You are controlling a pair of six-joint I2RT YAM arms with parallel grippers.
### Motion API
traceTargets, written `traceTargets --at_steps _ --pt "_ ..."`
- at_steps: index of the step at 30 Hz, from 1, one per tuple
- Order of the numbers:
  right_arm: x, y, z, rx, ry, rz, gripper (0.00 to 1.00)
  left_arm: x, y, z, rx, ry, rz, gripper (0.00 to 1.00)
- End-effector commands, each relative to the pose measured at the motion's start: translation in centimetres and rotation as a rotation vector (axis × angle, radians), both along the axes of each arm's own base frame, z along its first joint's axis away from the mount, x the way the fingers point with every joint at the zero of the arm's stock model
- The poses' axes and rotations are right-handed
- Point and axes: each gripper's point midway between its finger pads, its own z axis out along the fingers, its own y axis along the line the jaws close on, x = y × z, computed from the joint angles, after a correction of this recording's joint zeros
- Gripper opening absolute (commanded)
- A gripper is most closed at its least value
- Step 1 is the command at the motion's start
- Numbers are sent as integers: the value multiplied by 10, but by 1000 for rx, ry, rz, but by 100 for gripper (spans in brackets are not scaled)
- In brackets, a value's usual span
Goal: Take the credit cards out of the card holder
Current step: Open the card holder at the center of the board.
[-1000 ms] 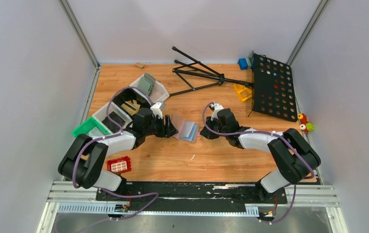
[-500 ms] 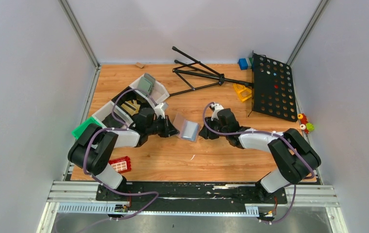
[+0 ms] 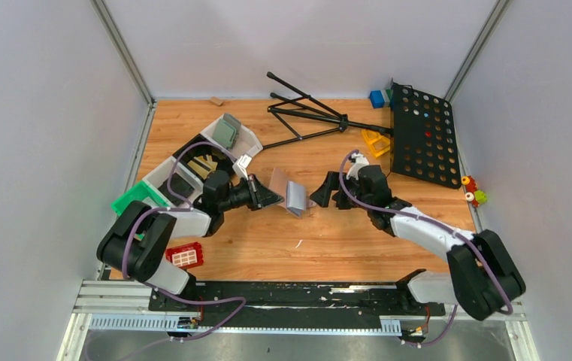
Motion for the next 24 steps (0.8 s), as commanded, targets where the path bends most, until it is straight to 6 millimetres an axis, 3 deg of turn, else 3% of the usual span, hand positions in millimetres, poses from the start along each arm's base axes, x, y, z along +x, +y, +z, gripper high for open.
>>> traceTargets --at_steps 1,5,8,14,19,24 --pt "-16 0 28 94 -17 -5 96 -7 -1 51 -134 -74 -5 0" --pt "-31 -3 34 177 -1 -29 100 -13 2 65 -172 -77 12 0" --pt "-39 -7 28 173 38 -54 100 -16 5 60 -142 -60 26 0" --pt "-45 -13 16 92 65 -81 85 -21 19 11 58 -1 70 0" --pt "-51 1 7 19 68 -57 67 -29 41 -40 328 51 80 1" --pt "-49 19 6 -109 16 -64 66 -31 63 -59 479 78 117 2"
